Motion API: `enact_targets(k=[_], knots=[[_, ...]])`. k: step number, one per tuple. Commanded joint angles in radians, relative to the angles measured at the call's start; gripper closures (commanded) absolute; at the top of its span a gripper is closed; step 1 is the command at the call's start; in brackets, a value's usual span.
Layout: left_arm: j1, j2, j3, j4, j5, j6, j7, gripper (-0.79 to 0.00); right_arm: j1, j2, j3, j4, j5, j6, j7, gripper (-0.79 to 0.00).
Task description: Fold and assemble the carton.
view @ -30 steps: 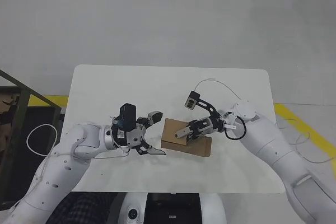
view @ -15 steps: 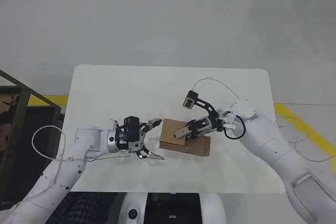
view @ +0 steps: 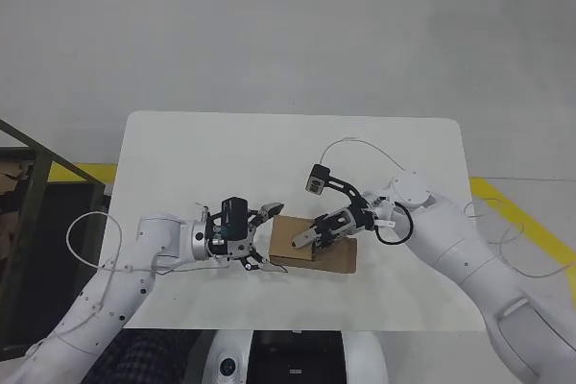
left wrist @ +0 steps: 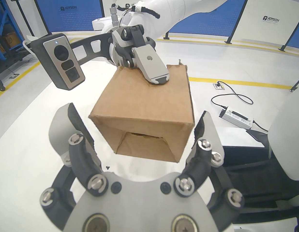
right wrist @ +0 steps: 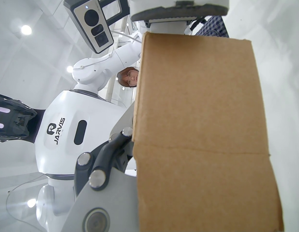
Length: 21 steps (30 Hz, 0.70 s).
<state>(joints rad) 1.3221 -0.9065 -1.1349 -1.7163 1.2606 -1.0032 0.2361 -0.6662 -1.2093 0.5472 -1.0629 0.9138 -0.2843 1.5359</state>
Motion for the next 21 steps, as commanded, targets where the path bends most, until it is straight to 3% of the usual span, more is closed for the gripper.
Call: enact_targets(k=[1,21], knots=[[-0.005,-0.001,0.005,-0.001,-0.011,-0.009,-0.015,-0.785,0.001,-0.004,0.000,-0.003,-0.011,0.000,0.000,0.000],[-0.035,0.023,0.055,0.006,-0.176,-0.009,-0.147,-0.785,-0.011,-0.033,0.035,0.008,-0.090,0.000,0.000,0.000]])
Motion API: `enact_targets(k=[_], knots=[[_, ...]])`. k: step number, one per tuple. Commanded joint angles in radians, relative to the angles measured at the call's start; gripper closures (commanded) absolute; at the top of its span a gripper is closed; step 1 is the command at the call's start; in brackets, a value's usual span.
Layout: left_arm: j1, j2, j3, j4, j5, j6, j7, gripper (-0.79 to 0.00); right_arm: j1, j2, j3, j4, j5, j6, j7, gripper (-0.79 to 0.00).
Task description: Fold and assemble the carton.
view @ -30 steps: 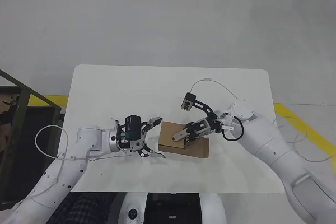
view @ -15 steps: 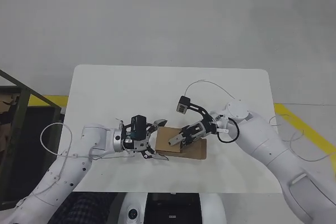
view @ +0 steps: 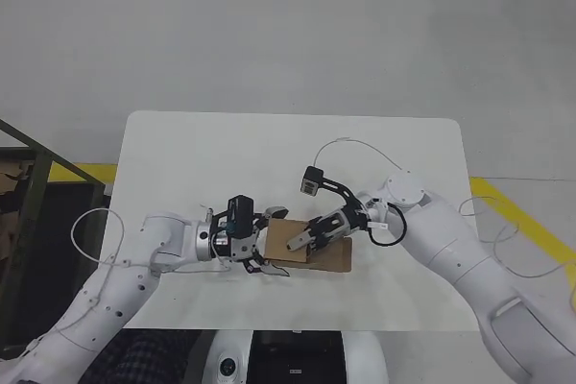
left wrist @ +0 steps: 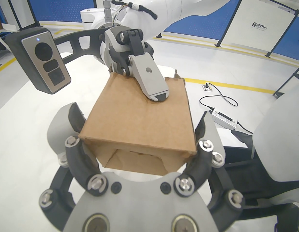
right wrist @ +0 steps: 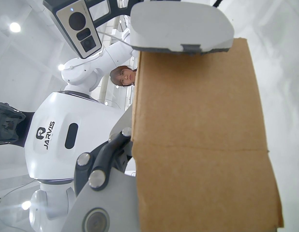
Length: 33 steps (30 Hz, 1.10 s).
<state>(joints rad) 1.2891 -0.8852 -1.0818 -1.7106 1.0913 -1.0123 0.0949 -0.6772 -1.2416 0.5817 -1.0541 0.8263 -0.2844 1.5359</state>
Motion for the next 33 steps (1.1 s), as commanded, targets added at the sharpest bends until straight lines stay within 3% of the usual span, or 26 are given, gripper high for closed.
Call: enact_targets(k=[1,4,10,15,20,22,23,26,33], knots=[[-0.003,0.004,0.003,0.000,-0.012,0.000,-0.010,-0.785,0.000,-0.002,0.001,0.000,-0.005,0.000,0.000,0.000],[-0.007,0.007,0.007,0.000,-0.024,0.000,-0.021,-0.785,-0.001,-0.005,-0.001,0.001,-0.009,0.000,0.000,0.000],[-0.013,0.015,0.021,-0.001,-0.048,0.000,-0.036,-0.674,0.000,-0.008,-0.004,0.003,-0.010,0.000,0.000,0.000],[-0.018,0.021,0.031,0.000,-0.065,0.000,-0.042,-0.446,0.000,-0.009,-0.003,0.006,-0.011,0.000,0.000,0.000],[-0.022,0.027,0.037,0.002,-0.082,0.000,-0.043,-0.449,-0.001,-0.009,-0.001,0.012,-0.010,0.000,0.000,0.000],[-0.023,0.029,0.039,0.003,-0.087,0.000,-0.042,-0.443,-0.001,-0.010,0.001,0.014,-0.010,0.000,0.000,-0.480],[-0.023,0.030,0.039,0.003,-0.089,0.000,-0.041,-0.428,-0.001,-0.010,0.003,0.015,-0.011,0.000,0.000,-0.785],[-0.024,0.032,0.040,0.008,-0.097,0.000,-0.040,-0.391,-0.001,-0.009,0.014,0.016,-0.009,0.000,0.000,-0.785],[-0.022,0.035,0.030,0.031,-0.106,0.000,-0.031,-0.394,-0.005,0.004,0.069,0.008,-0.018,0.000,0.000,-0.785]])
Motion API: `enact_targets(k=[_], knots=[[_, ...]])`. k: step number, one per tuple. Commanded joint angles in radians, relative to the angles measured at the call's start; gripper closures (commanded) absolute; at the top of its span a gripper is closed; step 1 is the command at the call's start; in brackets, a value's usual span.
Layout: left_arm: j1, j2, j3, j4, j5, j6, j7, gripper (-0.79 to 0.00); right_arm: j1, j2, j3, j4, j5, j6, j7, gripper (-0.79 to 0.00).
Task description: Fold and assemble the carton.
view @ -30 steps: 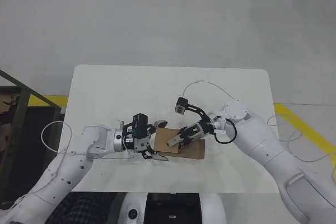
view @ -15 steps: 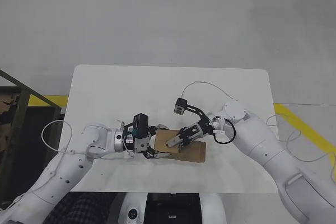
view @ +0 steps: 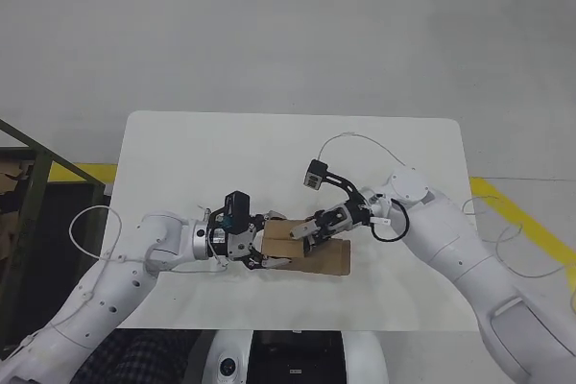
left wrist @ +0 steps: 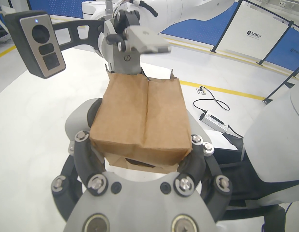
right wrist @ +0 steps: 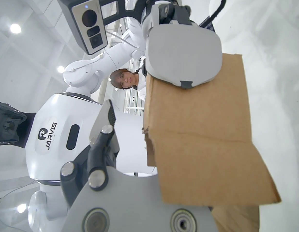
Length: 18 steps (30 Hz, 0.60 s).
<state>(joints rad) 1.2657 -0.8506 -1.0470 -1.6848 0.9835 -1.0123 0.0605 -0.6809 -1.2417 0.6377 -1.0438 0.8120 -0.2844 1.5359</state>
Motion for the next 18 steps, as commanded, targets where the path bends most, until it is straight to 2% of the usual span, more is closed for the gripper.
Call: enact_targets(k=[1,4,6,8,16,17,18], knots=[[0.003,0.000,-0.010,0.010,0.003,0.001,0.007,-0.397,-0.003,0.008,0.026,-0.006,-0.006,0.000,0.000,-0.785],[0.010,0.001,-0.031,0.024,0.010,0.021,0.022,-0.388,-0.008,0.026,0.071,-0.018,-0.026,0.000,0.000,-0.785],[0.022,0.001,-0.052,0.010,0.050,0.061,0.049,-0.336,-0.014,0.041,0.104,-0.031,-0.051,0.000,0.000,-0.785],[0.040,0.002,-0.068,0.016,0.052,0.065,0.088,-0.326,-0.024,0.057,0.140,-0.056,-0.075,-0.002,-0.002,-0.785],[0.056,-0.001,-0.118,0.037,0.067,0.115,0.145,-0.376,-0.117,0.125,0.281,-0.267,-0.247,-0.008,-0.059,-0.785],[0.057,-0.001,-0.122,0.039,0.071,0.120,0.149,-0.379,-0.133,0.133,0.298,-0.315,-0.279,0.006,-0.081,-0.668],[0.058,-0.002,-0.124,0.039,0.077,0.126,0.151,-0.385,-0.153,0.140,0.315,-0.367,-0.303,0.019,-0.105,-0.474]])
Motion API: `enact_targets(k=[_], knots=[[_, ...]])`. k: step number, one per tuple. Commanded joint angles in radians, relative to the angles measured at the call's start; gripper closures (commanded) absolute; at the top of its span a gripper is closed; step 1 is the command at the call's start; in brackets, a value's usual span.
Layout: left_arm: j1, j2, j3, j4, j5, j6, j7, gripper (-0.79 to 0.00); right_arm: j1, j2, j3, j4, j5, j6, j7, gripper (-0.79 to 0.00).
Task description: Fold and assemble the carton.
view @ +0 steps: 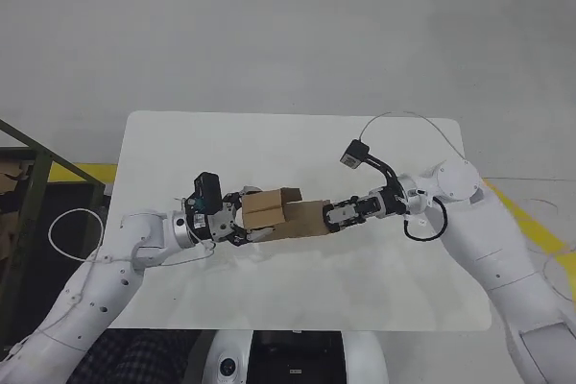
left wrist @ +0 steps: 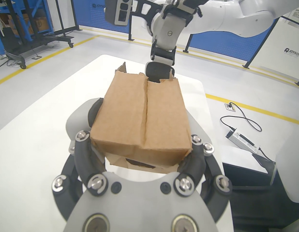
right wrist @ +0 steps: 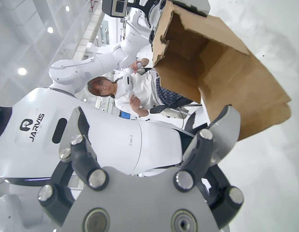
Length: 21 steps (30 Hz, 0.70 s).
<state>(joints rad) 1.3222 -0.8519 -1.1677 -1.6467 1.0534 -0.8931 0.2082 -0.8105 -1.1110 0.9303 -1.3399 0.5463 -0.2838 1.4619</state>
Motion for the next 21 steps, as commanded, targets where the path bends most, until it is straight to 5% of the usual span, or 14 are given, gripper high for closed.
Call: enact_targets(k=[1,2,9,21], knots=[[0.003,-0.001,-0.005,0.003,0.011,0.009,0.006,-0.394,-0.043,0.016,0.038,-0.121,-0.064,0.036,-0.050,-0.215],[0.004,-0.002,-0.006,0.003,0.014,0.010,0.008,-0.422,-0.061,0.023,0.053,-0.170,-0.099,0.054,-0.068,0.000],[0.006,-0.009,-0.010,0.008,0.013,0.011,0.021,-0.514,-0.171,0.047,0.080,-0.378,-0.258,0.171,-0.188,0.000],[0.009,-0.017,-0.019,0.000,-0.004,-0.009,0.018,-0.511,-0.195,0.048,0.056,-0.342,-0.345,0.171,-0.271,0.000]])
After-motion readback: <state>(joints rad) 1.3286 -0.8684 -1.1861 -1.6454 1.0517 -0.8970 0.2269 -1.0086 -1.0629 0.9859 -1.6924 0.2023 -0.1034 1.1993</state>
